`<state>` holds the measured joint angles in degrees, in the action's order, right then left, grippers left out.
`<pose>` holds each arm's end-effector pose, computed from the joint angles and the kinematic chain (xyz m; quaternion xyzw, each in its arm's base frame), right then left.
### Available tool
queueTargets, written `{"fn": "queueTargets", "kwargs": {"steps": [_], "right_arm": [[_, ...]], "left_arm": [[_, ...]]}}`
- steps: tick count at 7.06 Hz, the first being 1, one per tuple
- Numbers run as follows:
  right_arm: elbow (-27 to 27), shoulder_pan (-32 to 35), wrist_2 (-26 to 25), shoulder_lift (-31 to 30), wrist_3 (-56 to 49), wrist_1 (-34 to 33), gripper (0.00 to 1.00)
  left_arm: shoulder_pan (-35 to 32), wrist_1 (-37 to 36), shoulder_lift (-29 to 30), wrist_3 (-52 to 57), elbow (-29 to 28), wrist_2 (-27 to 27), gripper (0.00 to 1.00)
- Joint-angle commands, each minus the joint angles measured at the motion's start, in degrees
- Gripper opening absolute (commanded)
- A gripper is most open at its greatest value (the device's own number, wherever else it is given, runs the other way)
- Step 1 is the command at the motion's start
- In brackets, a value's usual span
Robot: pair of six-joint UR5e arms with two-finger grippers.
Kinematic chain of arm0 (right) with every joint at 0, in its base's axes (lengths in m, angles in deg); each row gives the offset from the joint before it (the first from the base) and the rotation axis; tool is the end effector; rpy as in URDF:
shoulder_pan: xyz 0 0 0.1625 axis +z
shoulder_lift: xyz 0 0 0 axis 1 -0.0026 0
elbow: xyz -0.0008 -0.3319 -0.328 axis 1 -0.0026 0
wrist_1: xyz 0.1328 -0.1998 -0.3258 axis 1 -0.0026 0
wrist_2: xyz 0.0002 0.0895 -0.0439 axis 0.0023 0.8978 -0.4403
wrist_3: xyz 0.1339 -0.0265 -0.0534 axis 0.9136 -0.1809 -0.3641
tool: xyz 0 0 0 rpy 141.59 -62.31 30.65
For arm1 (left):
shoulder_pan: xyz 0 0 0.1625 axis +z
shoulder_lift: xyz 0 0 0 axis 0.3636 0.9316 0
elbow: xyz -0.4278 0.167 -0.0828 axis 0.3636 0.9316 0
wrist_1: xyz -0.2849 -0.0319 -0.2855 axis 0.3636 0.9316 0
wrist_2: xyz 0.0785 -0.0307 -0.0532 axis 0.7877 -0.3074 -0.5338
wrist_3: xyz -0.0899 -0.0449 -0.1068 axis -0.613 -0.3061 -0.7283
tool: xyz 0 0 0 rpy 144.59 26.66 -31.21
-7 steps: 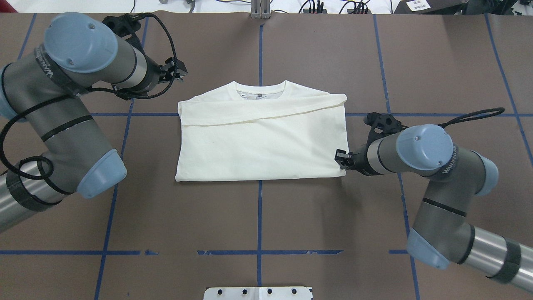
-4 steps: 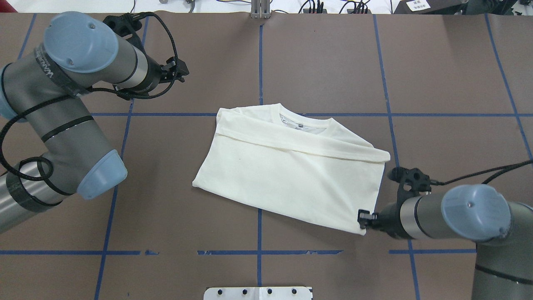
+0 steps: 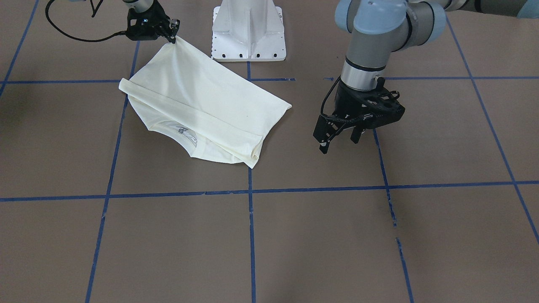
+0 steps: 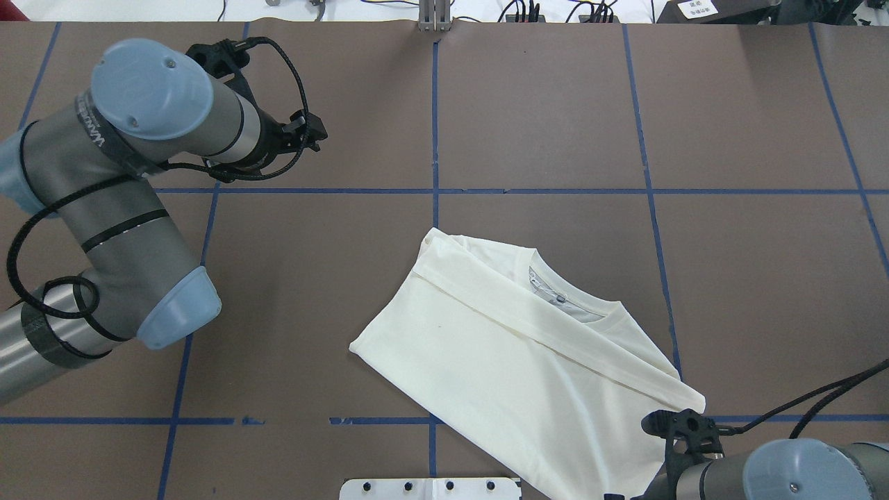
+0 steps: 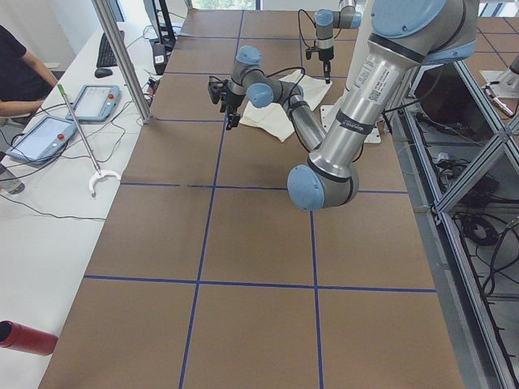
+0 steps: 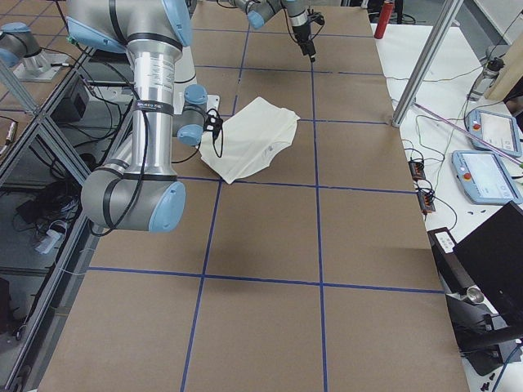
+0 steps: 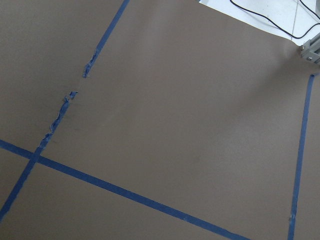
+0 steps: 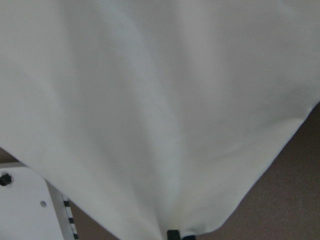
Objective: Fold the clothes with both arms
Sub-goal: 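Drag the folded shirt toward the robot with the right gripper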
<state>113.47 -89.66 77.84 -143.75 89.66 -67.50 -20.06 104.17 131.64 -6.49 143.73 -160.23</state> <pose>-0.4372 -0.1049 0.4398 -0.1293 -0.4585 0.0286 0.8788 0.4392 -0.5281 0.2921 0.0891 0.4340 -0.2498 0.8610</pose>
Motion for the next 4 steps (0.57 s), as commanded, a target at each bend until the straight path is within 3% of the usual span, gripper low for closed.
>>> {"fn": "queueTargets", "kwargs": {"steps": [1, 4], "right_arm": [[2.4, 0.2, -3.4, -0.3, 0.6, 0.5, 1.0], [7.5, 15.8, -4.3, 1.7, 1.1, 0.6, 1.0]], "left_arm": [[3.1, 0.0, 0.0, -2.4, 1.2, -0.1, 0.99], [16.2, 0.3, -0.7, -19.1, 2.3, 0.7, 0.9]]}}
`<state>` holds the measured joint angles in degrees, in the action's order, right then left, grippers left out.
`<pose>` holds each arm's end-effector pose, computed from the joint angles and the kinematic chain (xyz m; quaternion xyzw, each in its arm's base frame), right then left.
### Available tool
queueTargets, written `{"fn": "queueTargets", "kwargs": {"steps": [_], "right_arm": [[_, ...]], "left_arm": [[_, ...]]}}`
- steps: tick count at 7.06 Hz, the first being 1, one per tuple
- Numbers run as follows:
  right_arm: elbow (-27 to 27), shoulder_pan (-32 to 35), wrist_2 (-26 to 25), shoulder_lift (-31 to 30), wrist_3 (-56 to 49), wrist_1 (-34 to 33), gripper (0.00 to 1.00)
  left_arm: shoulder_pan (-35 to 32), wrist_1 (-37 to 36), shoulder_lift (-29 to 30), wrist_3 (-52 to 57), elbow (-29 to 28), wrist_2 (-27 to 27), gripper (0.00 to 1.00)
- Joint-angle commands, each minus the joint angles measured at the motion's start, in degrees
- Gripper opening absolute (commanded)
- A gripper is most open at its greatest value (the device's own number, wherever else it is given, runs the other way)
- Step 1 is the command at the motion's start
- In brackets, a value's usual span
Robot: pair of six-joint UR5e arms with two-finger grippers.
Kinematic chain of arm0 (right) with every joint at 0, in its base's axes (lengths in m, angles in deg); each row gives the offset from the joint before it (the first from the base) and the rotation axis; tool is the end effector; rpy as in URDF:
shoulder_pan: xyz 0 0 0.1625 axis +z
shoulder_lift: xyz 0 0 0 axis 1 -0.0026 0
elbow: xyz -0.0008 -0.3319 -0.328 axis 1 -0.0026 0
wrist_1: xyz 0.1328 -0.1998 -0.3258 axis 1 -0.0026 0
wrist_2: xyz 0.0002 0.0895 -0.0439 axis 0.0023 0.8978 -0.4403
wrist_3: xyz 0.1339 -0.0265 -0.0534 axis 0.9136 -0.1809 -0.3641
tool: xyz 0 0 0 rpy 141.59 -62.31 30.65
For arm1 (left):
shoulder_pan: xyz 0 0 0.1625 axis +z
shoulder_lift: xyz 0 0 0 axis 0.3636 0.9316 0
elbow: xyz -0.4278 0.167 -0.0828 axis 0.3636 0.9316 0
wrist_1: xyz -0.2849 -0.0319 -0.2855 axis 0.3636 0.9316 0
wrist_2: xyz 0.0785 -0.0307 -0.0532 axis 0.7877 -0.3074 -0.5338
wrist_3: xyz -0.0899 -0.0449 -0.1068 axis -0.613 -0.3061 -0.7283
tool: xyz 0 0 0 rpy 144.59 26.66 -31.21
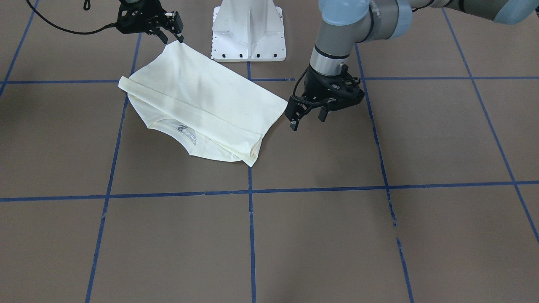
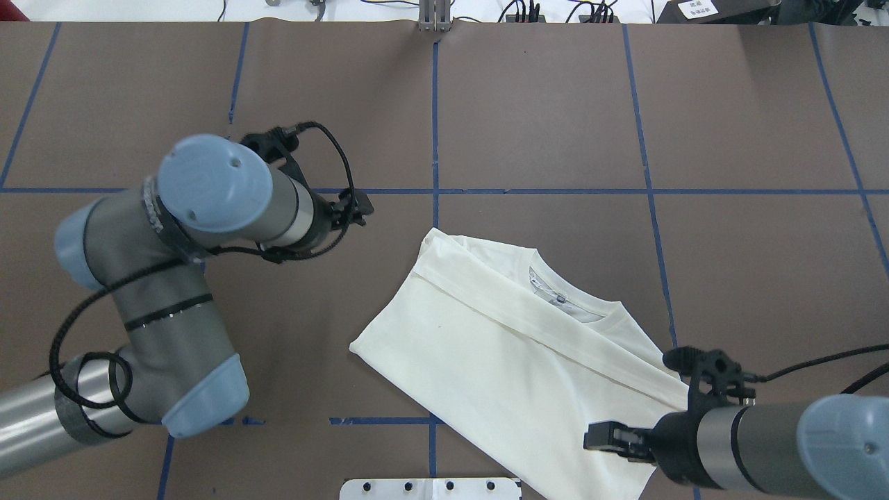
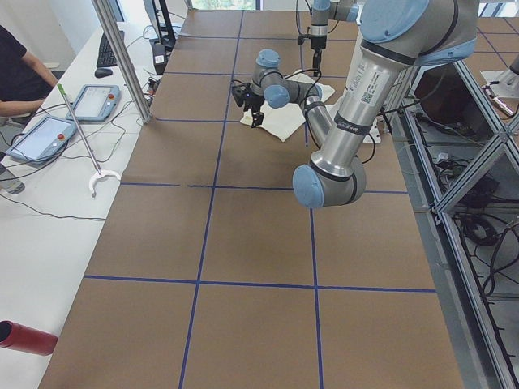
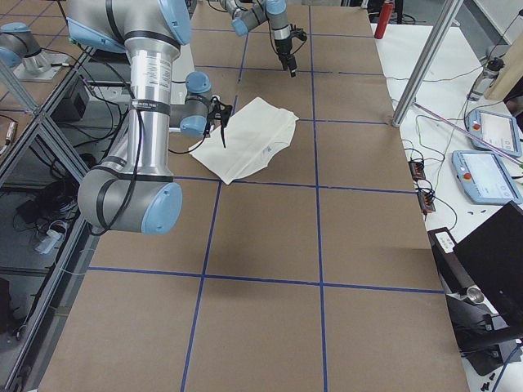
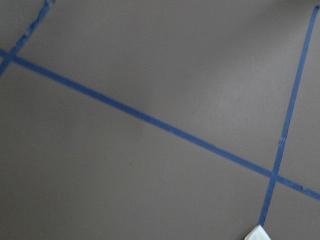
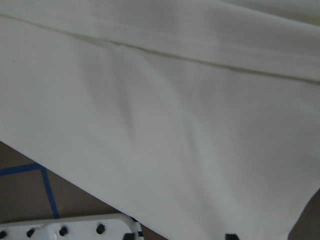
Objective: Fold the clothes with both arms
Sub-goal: 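Drag the folded shirt toward the robot with the right gripper, then lower the left gripper onto the shirt's corner farthest from the right gripper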
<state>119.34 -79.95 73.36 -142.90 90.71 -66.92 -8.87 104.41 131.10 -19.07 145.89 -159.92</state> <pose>-0.3948 -0.1854 0.3813 -0.0584 -0.5239 0.1202 0.8412 0.5231 -0.4278 0.2815 0.0036 0.4568 -0.2578 0.8514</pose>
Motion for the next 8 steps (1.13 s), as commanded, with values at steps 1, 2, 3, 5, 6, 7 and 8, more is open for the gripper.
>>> {"fn": "queueTargets", "kwargs": {"steps": [1, 2, 3, 5, 6, 7, 8], "right_arm": [[1.4, 8.1, 0.5, 4.1, 0.0, 0.0, 1.0], [0.8, 8.4, 0.3, 5.1, 0.0, 0.0, 1.0], [0.7, 8.5, -0.2, 5.2, 0.0, 0.0, 1.0], [0.0, 8.9, -0.2, 5.3, 0.0, 0.0, 1.0], [-0.2, 9.0, -0.2, 5.6, 0.0, 0.0, 1.0], [-0.4, 9.1, -0.2, 5.7, 0.0, 0.0, 1.0], [-0.5, 9.1, -0.2, 5.7, 0.0, 0.0, 1.0]], "left_arm": [[9.4, 0.1, -0.3, -10.5, 0.1, 3.3, 0.89], [12.4, -0.2, -0.4, -13.0, -0.3, 4.0, 0.89], [15.6, -0.2, -1.1, -15.2, -1.0, 5.0, 0.89], [15.4, -0.1, -1.0, -14.6, -3.9, 7.5, 0.87], [15.0, -0.1, -1.1, -14.5, -4.1, 8.5, 0.86], [14.5, -0.2, -1.2, -14.5, -4.3, 8.6, 0.8], [14.4, -0.2, -1.2, -14.5, -4.6, 8.5, 0.69]]}}
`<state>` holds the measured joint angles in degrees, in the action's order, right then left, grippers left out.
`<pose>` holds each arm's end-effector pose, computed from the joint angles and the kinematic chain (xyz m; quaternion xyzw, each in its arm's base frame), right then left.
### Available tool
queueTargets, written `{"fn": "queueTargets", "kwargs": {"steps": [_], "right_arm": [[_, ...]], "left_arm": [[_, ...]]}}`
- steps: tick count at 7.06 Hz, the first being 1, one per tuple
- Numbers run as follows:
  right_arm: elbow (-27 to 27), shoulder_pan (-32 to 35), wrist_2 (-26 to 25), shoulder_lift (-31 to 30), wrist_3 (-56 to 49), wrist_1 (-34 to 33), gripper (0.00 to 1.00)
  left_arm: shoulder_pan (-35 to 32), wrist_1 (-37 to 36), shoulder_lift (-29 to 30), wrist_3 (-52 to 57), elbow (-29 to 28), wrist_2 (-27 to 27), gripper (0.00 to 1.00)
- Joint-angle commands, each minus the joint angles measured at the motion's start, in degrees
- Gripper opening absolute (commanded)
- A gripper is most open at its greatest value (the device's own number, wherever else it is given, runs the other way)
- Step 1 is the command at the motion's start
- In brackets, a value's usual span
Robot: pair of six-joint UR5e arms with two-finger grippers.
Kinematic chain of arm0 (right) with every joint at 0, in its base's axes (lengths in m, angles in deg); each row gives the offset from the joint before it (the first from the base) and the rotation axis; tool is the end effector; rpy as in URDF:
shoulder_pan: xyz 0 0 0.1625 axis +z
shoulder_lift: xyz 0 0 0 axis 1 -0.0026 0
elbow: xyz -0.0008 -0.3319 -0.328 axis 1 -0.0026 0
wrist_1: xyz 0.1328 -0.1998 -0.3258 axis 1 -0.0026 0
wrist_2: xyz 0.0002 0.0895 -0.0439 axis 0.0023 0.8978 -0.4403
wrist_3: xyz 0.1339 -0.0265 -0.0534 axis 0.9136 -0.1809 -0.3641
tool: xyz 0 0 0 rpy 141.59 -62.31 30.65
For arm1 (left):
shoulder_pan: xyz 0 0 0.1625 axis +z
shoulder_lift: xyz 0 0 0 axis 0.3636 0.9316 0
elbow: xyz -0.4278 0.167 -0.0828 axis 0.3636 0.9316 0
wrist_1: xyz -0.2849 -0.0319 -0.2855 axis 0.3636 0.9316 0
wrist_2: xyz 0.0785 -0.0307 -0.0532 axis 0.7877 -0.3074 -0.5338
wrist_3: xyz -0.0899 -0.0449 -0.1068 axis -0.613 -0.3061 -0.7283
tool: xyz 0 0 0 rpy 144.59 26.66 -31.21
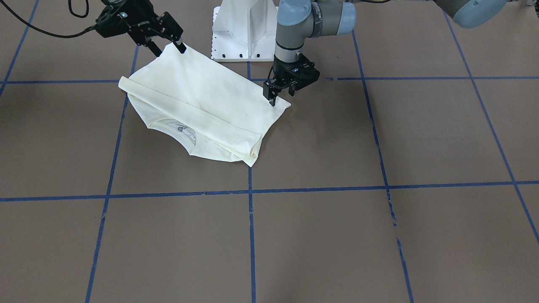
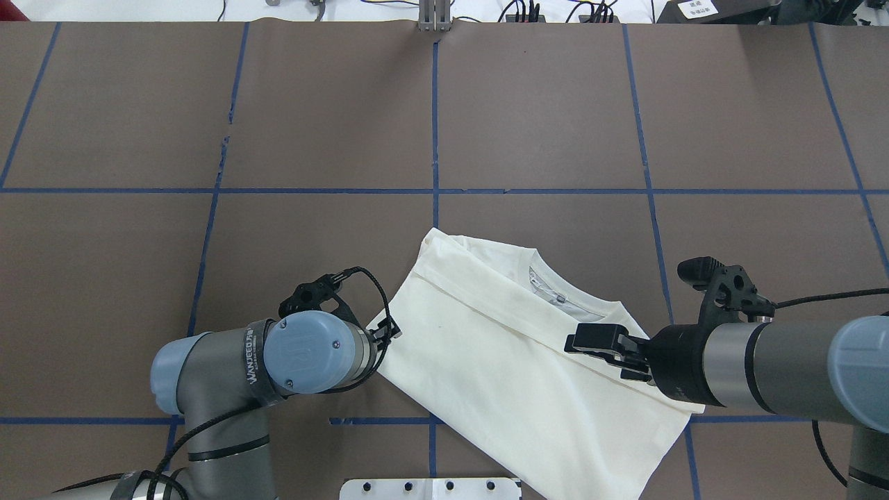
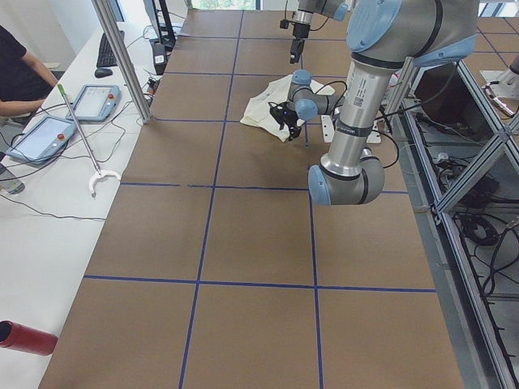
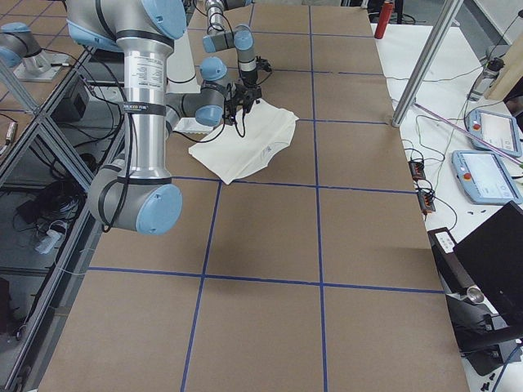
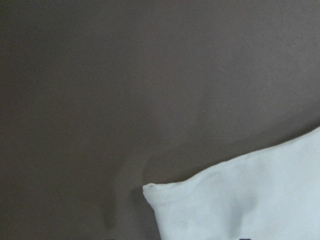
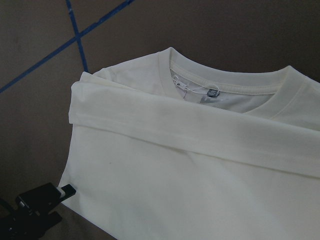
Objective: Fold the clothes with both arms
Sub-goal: 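Lower the left gripper onto the shirt's corner farthest from the right gripper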
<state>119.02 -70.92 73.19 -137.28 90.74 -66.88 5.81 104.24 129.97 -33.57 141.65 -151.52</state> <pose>-0.3806 -0.2523 0.3416 -0.0115 -0.5656 0.1782 0.8051 0.6262 -0.3067 0.3295 -0.0440 0.4056 -0.2964 0.8635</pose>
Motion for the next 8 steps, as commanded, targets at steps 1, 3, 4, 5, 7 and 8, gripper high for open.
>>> {"fn": "queueTargets", "kwargs": {"steps": [1, 3, 4, 5, 7, 8], "right_arm": [[-0.2, 0.1, 0.0, 0.1, 0.0, 0.0, 1.0], [-0.2, 0.1, 0.0, 0.1, 0.0, 0.0, 1.0], [-0.4, 0.1, 0.0, 0.1, 0.0, 0.0, 1.0], [-0.5, 0.1, 0.1, 0.1, 0.0, 0.0, 1.0], [-0.6, 0.1, 0.1, 0.1, 0.0, 0.0, 1.0], [-0.6, 0.1, 0.1, 0.1, 0.0, 0.0, 1.0]], "left_arm": [[-0.3, 0.0, -0.1, -0.1, -0.5, 0.2, 0.49], [-0.2, 0.0, 0.0, -0.1, -0.8, 0.2, 0.14], [-0.2, 0.0, 0.0, 0.2, -0.6, 0.1, 0.0], [-0.3, 0.0, 0.0, 1.6, -0.3, 0.0, 0.0], [-3.1, 0.0, 0.3, 2.0, -0.5, -0.1, 0.0], [-7.1, 0.1, 0.4, 4.1, -1.2, -0.4, 0.0]]}}
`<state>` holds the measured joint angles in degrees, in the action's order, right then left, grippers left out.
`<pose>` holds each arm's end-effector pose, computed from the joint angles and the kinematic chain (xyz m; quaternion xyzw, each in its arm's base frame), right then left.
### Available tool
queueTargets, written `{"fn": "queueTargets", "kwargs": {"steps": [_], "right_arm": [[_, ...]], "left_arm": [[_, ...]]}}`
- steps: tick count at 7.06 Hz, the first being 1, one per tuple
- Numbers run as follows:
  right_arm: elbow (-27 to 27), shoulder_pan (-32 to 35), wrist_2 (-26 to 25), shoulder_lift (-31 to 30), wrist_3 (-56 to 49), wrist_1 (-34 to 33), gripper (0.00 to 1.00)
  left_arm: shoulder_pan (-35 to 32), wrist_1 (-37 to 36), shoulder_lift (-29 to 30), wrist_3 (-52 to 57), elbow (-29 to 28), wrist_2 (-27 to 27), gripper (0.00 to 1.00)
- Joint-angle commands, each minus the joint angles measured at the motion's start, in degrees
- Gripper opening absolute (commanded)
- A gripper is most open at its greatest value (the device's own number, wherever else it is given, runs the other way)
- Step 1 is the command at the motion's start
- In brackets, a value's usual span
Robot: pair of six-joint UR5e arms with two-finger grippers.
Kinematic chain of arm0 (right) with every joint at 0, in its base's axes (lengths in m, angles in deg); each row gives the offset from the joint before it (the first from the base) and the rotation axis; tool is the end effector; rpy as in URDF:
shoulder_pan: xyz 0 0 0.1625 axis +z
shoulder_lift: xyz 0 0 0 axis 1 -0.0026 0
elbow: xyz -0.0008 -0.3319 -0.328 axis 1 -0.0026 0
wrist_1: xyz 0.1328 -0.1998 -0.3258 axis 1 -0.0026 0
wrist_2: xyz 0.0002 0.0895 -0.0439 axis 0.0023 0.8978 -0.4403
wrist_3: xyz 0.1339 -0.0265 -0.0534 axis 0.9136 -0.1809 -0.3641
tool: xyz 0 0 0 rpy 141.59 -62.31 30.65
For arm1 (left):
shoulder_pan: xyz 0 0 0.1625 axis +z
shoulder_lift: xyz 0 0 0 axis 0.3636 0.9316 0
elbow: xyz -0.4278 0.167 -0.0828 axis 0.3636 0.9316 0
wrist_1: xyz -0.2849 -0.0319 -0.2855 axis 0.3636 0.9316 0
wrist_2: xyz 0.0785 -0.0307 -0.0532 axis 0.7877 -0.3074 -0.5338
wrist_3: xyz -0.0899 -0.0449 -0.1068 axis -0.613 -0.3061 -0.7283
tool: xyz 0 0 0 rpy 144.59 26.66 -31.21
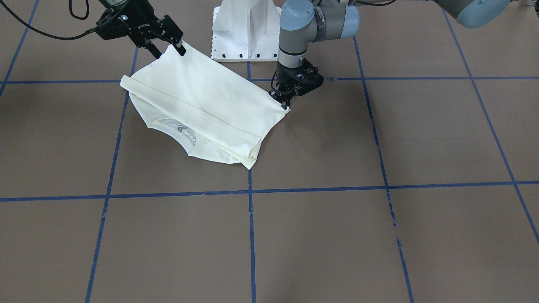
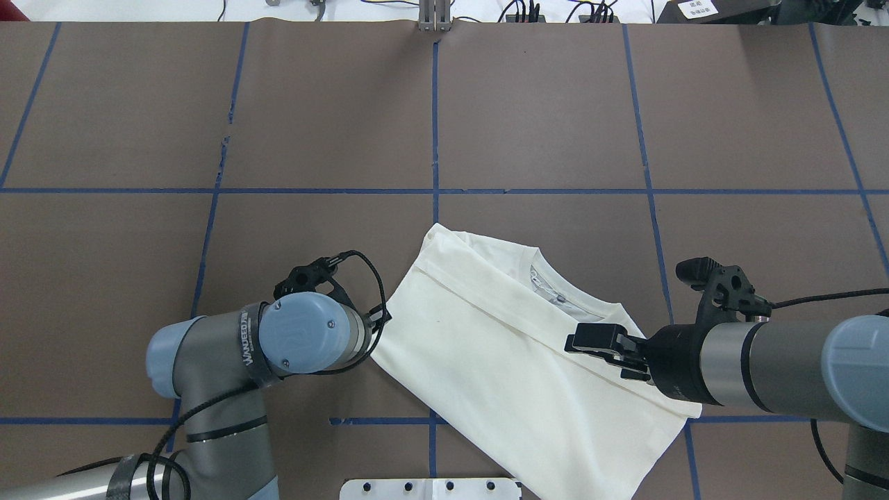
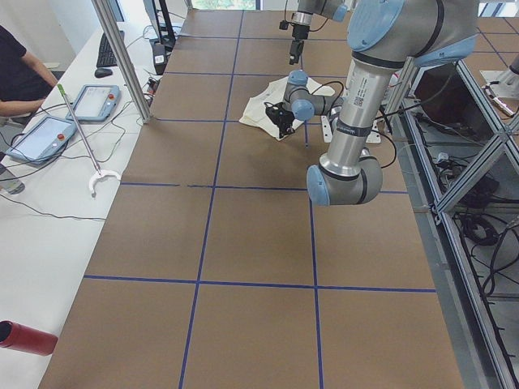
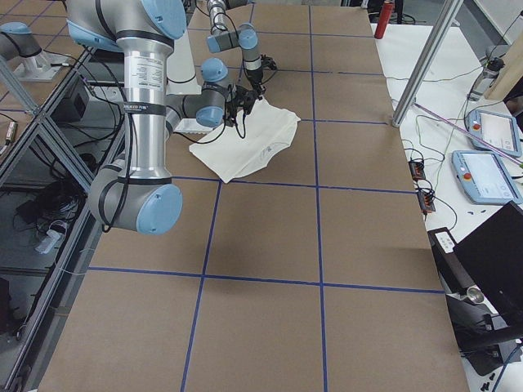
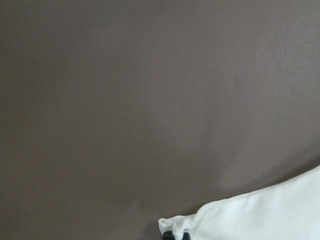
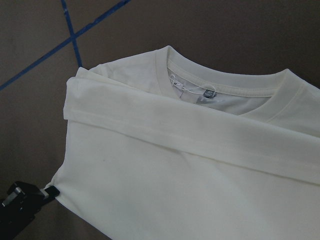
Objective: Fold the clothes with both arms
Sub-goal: 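Lower the left gripper onto the shirt's corner farthest from the right gripper, then push the shirt corner away with the left gripper while the right releases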
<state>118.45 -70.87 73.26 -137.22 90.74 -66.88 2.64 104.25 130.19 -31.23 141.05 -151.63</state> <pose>-0.3833 -0.2534 0.3457 -0.0122 -0.5620 0.1791 0.8075 0.6113 -0.3416 0.3316 -0.0253 0.4043 -0.3028 0.8627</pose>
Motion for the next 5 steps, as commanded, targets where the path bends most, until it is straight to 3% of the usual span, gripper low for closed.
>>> {"fn": "queueTargets", "kwargs": {"steps": [1, 4, 5], "right_arm": [[0.0, 0.0, -0.1, 0.1, 0.1, 0.0, 1.0], [-0.1, 0.1, -0.1, 0.4, 0.1, 0.0, 1.0], [-0.1, 0.3, -0.1, 0.4, 0.1, 0.0, 1.0]], "left_arm": [[-7.8, 1.4, 0.8, 6.2, -3.4, -0.1, 0.0], [-16.9, 13.1, 10.3, 14.1, -21.1, -0.3, 0.0], [-19.0, 13.8, 13.8, 17.3, -26.0, -0.2, 0.0]]}}
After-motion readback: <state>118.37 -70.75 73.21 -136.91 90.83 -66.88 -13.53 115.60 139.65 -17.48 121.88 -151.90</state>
